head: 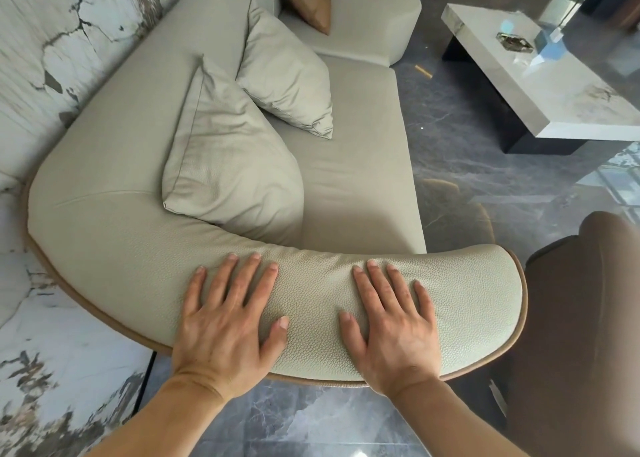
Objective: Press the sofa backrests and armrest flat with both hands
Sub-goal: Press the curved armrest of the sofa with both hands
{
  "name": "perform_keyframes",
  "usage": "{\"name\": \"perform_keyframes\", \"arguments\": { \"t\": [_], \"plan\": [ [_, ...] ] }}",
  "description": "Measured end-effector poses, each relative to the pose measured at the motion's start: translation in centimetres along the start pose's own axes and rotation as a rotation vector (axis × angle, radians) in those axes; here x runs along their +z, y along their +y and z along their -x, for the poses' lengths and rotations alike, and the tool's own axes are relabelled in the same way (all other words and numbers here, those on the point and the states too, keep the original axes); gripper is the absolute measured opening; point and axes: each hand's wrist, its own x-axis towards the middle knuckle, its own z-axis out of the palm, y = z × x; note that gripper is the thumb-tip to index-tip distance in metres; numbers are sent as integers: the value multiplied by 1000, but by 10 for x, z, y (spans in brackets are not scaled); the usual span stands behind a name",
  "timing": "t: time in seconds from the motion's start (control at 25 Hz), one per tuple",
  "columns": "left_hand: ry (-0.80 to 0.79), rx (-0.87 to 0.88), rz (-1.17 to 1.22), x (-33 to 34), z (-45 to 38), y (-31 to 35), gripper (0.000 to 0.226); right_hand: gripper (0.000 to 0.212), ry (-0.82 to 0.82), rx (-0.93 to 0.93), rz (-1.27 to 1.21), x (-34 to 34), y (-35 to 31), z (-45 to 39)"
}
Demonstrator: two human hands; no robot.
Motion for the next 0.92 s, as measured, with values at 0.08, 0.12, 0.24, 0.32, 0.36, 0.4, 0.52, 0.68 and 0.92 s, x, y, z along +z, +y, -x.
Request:
{"name": "perform_keyframes", "arguments": {
  "t": [0.08, 0.12, 0.24, 0.32, 0.36, 0.4, 0.52, 0.68, 0.92],
  "plan": [
    [2, 0, -4, 1, -9, -2, 69, 65, 7, 4, 3, 1, 0, -9],
    [2, 1, -8, 1, -13, -3, 69, 65, 7, 4, 5, 1, 0, -13],
    [5, 2, -5, 2, -27, -7, 69, 65, 12, 3, 7, 2, 1, -26],
    [6, 1, -5, 3, -28, -7, 69, 65, 17, 1, 11, 2, 1, -28],
    [7, 1, 1, 2, -28, -7, 69, 65, 22, 2, 7, 1, 1, -27],
    [11, 2, 4, 2, -27, -6, 69, 64, 30, 1, 7, 1, 1, -26],
    [16, 5, 0, 3, -26, -6, 70, 64, 34, -8, 8, 2, 0, -27],
    [24, 10, -10, 7, -24, -6, 68, 64, 45, -3, -1, 6, 2, -25],
    [7, -14, -21, 8, -25, -7, 69, 66, -10, 10, 10, 9, 3, -25]
  ]
}}
